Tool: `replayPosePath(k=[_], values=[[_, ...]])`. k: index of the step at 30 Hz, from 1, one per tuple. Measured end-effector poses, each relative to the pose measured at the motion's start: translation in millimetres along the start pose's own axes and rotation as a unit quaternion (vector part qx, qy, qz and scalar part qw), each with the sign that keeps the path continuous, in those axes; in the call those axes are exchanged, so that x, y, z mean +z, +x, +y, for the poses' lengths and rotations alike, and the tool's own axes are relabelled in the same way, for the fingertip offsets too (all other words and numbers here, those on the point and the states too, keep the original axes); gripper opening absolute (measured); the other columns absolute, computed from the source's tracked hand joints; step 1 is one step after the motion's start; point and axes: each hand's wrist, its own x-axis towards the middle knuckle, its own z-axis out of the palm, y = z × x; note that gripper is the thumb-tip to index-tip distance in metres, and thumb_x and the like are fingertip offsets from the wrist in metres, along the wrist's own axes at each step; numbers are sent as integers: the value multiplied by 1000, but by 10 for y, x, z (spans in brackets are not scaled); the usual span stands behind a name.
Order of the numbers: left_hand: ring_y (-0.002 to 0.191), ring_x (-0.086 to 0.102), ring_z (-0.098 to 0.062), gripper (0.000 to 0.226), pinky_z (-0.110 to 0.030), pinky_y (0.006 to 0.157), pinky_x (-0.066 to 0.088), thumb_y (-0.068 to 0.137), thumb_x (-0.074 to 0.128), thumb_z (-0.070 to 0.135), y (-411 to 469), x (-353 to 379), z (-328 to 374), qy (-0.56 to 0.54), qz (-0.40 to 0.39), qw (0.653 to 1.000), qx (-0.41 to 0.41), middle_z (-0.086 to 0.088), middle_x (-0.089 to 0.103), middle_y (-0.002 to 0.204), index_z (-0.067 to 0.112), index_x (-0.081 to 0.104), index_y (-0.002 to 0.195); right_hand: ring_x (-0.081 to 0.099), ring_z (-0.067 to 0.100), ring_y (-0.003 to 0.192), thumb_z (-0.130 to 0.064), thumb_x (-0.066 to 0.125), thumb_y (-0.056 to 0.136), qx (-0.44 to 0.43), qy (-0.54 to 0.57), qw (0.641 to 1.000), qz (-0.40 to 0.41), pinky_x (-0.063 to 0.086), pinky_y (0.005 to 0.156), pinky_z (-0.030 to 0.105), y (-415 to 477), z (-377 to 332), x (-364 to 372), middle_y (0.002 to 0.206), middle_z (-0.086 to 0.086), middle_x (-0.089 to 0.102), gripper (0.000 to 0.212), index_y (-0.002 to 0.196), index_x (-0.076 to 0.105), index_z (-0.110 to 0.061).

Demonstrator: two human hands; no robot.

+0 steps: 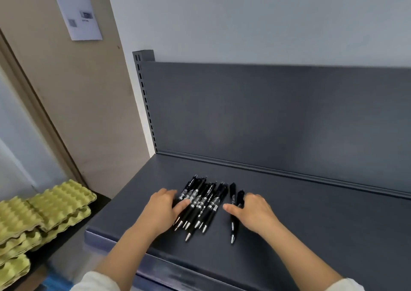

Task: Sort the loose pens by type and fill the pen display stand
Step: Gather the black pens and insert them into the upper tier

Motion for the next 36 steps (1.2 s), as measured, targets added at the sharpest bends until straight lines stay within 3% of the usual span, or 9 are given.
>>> replayPosePath(k=[3,9,12,13,15,22,27,33,36], values=[[101,55,-21,55,-28,87,43,86,52,54,125,-46,-36,-27,-58,998,11,-3,53,104,9,58,116,43,13,60,-59,59,80,31,8,999,16,32,49,25,6,-94,73,73,-1,45,52,66,36,-14],[102,57,-16,62,-26,89,45,80,59,58,304,-120,-48,-33,-132,991,10,-4,62,112,11,56,120,51,16,68,-66,60,75,80,22,996,19,38,56,28,72,-270,178,74,-2,50,53,71,42,-16],[77,61,-15,51,-29,70,46,79,60,59,354,-132,-41,-30,-164,986,17,-7,62,77,8,65,83,50,16,63,-69,60,73,102,9,995,15,34,51,27,92,-347,197,69,-3,48,57,64,38,-17],[63,54,-12,48,-27,60,41,79,60,58,352,-139,-31,-34,-167,985,15,-3,54,62,12,57,65,49,16,63,-69,60,72,109,-3,994,14,33,49,27,100,-373,200,68,-3,47,58,63,36,-17],[54,43,-10,51,-25,55,34,79,61,57,352,-146,-21,-45,-167,985,8,4,41,54,16,44,55,49,19,67,-67,62,72,120,-18,993,8,34,50,27,128,-424,201,69,-3,46,57,64,36,-17],[59,41,-17,43,-27,60,34,88,54,51,351,-171,-86,-63,-174,983,18,-2,39,61,12,48,70,55,21,64,-40,64,75,142,-5,990,1,49,66,28,169,-498,188,68,0,52,35,64,43,-14],[58,40,-13,41,-25,55,32,94,48,42,329,-201,-58,-50,-169,984,27,2,42,62,15,41,65,54,18,62,-32,63,80,145,24,989,-1,56,73,31,164,-472,200,67,0,51,31,65,43,-13],[79,48,-15,27,-26,71,38,97,41,39,303,-188,-48,-54,-170,983,37,1,49,84,12,44,96,44,17,61,-23,63,82,148,65,987,-23,45,56,24,90,-464,183,69,2,45,27,71,41,-13],[79,49,-15,27,-28,73,40,98,41,36,290,-180,-70,-84,-171,981,32,0,51,87,11,46,107,46,16,67,-25,60,84,149,67,986,-36,46,61,24,61,-502,202,72,1,46,26,72,41,-13]])
